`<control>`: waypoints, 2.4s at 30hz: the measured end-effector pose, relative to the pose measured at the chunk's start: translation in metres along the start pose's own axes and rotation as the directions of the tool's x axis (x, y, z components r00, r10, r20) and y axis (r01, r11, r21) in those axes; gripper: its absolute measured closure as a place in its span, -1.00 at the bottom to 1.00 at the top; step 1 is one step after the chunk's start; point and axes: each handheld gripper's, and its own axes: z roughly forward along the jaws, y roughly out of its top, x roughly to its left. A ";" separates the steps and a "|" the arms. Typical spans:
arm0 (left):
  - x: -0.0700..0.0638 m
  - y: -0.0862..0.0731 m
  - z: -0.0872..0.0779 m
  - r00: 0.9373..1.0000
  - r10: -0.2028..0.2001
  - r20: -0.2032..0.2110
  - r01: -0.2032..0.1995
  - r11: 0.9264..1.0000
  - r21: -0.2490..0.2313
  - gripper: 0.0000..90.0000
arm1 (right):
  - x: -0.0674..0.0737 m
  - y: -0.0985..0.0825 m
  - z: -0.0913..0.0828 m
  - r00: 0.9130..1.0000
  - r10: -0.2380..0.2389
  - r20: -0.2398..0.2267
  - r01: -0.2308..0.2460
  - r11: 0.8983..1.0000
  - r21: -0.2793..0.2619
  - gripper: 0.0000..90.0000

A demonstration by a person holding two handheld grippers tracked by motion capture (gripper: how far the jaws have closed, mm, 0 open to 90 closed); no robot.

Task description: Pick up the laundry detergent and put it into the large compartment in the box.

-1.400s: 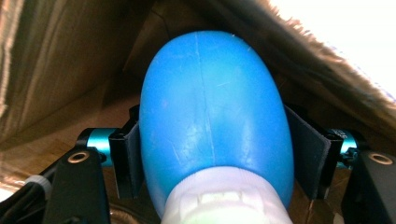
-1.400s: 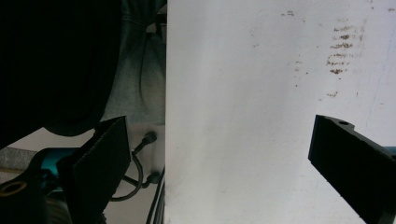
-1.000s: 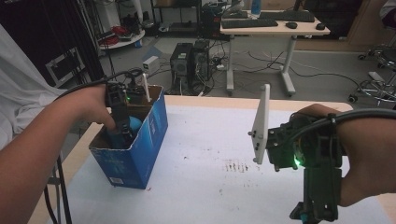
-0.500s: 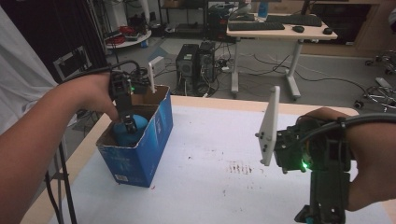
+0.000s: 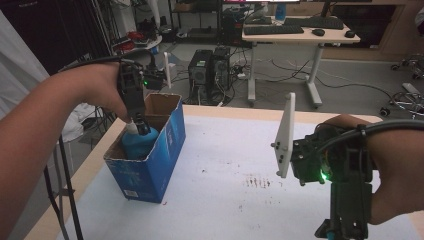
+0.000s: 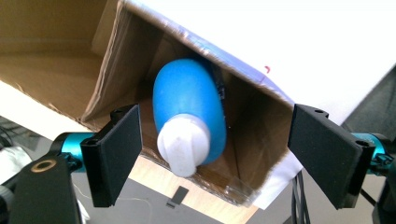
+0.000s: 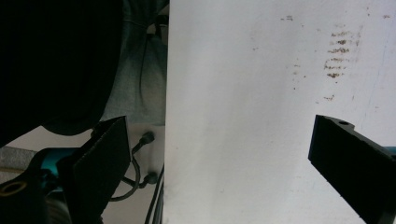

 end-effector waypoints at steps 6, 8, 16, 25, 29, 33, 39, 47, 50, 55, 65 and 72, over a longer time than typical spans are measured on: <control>-0.018 0.015 -0.018 0.998 0.066 0.024 -0.066 0.998 -0.015 -0.62 | -0.002 0.000 0.001 1.000 -0.002 0.000 0.002 1.000 -0.004 -0.89; -0.021 0.018 -0.020 0.997 0.075 0.032 -0.075 0.997 -0.016 -0.62 | 0.002 0.000 -0.001 0.999 0.045 -0.004 -0.045 0.999 0.020 -0.89; -0.041 0.040 -0.018 0.981 0.191 0.033 -0.191 0.982 0.006 -0.74 | -0.001 -0.002 -0.001 1.000 0.006 0.005 -0.006 1.000 -0.010 -0.89; -0.051 0.052 -0.015 0.972 0.237 0.006 -0.237 0.972 -0.003 -0.85 | -0.001 -0.006 -0.001 1.000 0.017 0.006 -0.017 1.000 -0.013 -0.89; -0.055 0.058 -0.011 0.962 0.274 -0.001 -0.274 0.962 0.003 -0.85 | -0.002 -0.006 0.001 1.000 0.019 -0.001 -0.019 1.000 -0.013 -0.89; -0.061 0.064 -0.008 0.951 0.310 -0.008 -0.310 0.951 0.004 -0.85 | -0.005 -0.006 0.005 1.000 0.025 -0.007 -0.025 1.000 -0.009 -0.89; -0.070 0.069 -0.002 0.932 0.362 -0.004 -0.362 0.932 -0.010 -0.85 | -0.011 -0.006 0.007 0.999 0.043 -0.003 -0.043 0.999 -0.007 -0.89; -0.079 0.074 0.004 0.915 0.403 0.025 -0.403 0.915 -0.028 -0.85 | -0.020 -0.008 0.003 0.998 0.065 -0.002 -0.065 0.998 -0.027 -0.89; -0.082 0.075 0.004 0.910 0.414 0.031 -0.413 0.910 -0.030 -0.86 | -0.022 -0.009 0.004 0.998 0.065 -0.002 -0.065 0.998 -0.022 -0.89; -0.081 0.076 0.003 0.910 0.413 0.032 -0.413 0.910 -0.029 -0.86 | -0.024 -0.010 0.003 0.998 0.064 -0.004 -0.064 0.998 -0.029 -0.89; -0.072 0.078 0.007 0.919 0.392 0.034 -0.391 0.920 -0.025 -0.85 | -0.026 -0.014 0.004 0.997 0.080 0.000 -0.080 0.997 -0.019 -0.89; -0.070 0.079 0.010 0.921 0.388 0.032 -0.388 0.922 -0.016 -0.85 | -0.028 -0.016 0.004 0.997 0.080 -0.002 -0.080 0.997 -0.022 -0.89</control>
